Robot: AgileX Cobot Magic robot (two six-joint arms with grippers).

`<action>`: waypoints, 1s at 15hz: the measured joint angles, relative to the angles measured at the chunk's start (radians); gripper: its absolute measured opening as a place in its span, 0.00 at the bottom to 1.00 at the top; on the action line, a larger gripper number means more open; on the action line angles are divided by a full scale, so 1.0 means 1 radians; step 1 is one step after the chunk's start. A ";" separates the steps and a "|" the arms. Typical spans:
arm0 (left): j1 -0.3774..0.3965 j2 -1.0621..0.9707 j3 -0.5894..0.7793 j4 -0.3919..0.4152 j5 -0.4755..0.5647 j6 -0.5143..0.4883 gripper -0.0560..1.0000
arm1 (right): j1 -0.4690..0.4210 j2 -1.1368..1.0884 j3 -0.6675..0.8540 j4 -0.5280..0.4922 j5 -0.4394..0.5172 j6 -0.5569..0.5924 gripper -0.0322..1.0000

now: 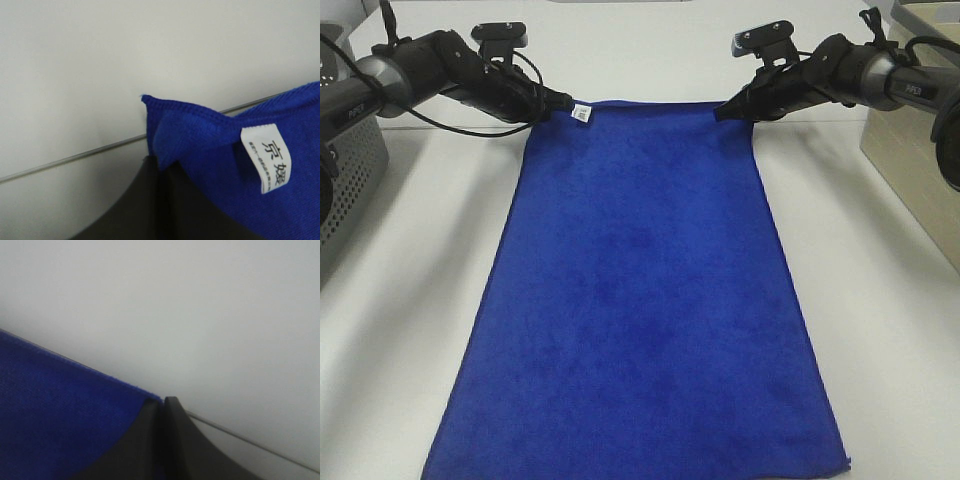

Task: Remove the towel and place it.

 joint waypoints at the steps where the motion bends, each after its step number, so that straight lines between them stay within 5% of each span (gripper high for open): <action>1: 0.000 0.000 0.000 0.002 -0.007 0.000 0.10 | 0.000 0.000 0.000 0.000 -0.002 0.000 0.16; 8: 0.002 0.000 0.000 0.007 -0.014 -0.001 0.68 | -0.003 0.000 0.000 0.020 0.019 0.000 0.62; 11: 0.002 0.000 0.000 0.015 -0.012 -0.001 0.72 | -0.003 -0.007 0.000 0.024 0.105 0.000 0.65; 15: 0.002 -0.081 0.000 0.113 0.071 -0.012 0.72 | -0.003 -0.115 0.000 0.015 0.375 0.000 0.65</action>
